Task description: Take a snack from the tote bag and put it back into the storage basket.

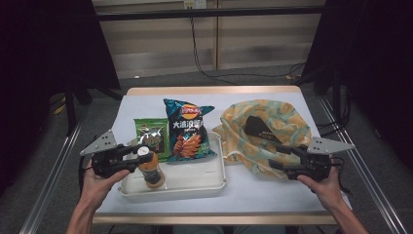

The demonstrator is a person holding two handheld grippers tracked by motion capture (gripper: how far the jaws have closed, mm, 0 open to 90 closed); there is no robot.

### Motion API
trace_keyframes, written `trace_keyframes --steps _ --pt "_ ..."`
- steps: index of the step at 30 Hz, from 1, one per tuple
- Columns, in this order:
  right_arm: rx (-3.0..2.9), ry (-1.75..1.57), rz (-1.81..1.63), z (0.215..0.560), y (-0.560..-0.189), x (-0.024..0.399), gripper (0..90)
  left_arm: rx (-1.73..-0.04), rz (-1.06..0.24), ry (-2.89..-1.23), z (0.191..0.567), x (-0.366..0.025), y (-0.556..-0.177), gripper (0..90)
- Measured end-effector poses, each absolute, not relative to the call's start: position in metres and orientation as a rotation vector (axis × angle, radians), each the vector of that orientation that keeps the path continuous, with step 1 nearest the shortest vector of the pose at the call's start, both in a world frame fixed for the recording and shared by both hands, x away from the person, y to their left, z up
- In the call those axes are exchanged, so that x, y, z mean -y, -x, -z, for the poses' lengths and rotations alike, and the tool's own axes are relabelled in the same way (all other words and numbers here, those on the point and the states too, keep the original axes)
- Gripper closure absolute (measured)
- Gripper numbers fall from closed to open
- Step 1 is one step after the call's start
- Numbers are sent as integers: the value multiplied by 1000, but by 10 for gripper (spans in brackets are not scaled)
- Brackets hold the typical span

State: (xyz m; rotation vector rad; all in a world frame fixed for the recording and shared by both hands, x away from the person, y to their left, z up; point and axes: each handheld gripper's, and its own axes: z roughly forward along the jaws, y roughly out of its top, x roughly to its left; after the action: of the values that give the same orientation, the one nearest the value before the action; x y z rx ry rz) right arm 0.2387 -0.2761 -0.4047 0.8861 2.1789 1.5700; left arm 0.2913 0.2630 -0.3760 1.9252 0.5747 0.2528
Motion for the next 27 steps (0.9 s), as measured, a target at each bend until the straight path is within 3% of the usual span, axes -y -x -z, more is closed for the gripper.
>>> trace_keyframes --steps 13,18,24,27 --pt "-2193 -887 -1559 406 -241 275 383 -622 -271 -1894 380 -263 -283 568" --pt "-2186 -884 -1559 405 -240 276 370 -644 -285 -1890 381 -262 -281 488" --pt "-2182 -893 -1564 405 -241 277 358 -702 -337 -1835 371 -262 -275 309" --pt "-2179 -890 -1568 404 -242 278 354 -699 -362 -1815 363 -259 -269 302"
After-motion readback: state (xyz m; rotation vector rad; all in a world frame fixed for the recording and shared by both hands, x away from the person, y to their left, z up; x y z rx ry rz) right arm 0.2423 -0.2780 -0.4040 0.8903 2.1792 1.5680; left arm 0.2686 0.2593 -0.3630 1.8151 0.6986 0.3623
